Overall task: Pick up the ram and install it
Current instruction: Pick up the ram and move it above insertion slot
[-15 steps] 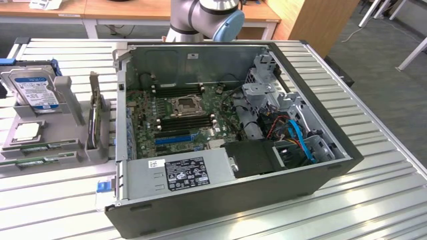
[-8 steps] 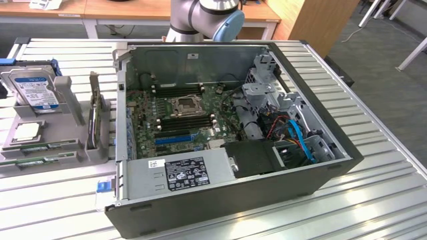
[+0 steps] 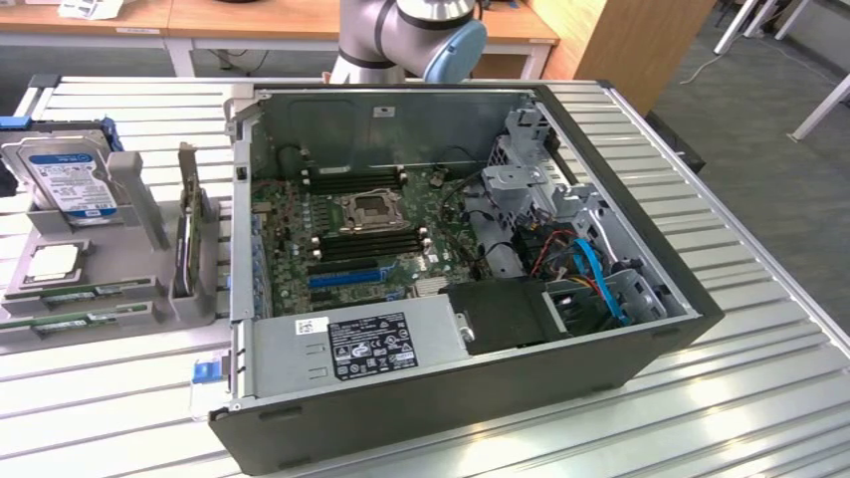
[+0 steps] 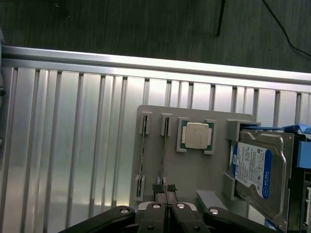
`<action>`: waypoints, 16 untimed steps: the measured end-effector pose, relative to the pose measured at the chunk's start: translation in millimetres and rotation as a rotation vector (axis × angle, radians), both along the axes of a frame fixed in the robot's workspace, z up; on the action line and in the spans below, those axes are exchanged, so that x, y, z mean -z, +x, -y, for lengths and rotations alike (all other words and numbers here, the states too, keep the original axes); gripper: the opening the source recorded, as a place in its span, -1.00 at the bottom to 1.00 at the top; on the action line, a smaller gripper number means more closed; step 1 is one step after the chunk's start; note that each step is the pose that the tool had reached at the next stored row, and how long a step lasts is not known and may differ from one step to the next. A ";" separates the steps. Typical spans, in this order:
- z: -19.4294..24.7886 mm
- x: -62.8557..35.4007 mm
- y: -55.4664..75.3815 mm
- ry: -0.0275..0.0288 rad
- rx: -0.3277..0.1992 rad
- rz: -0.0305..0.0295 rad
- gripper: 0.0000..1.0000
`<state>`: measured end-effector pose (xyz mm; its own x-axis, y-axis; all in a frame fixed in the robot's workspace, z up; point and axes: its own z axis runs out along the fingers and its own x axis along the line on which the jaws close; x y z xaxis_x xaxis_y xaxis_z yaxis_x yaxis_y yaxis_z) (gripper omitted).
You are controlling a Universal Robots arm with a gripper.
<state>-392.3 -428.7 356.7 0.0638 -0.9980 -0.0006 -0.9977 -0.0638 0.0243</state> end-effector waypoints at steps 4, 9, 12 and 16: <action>0.0 0.0 -0.1 0.0005 0.003 0.0001 -0.80; -0.1 0.0 -0.1 0.0006 0.027 0.0000 -0.80; 0.0 0.1 -0.1 0.0006 0.027 0.0001 -0.80; 0.0 0.1 -0.1 0.0006 0.027 0.0000 -0.80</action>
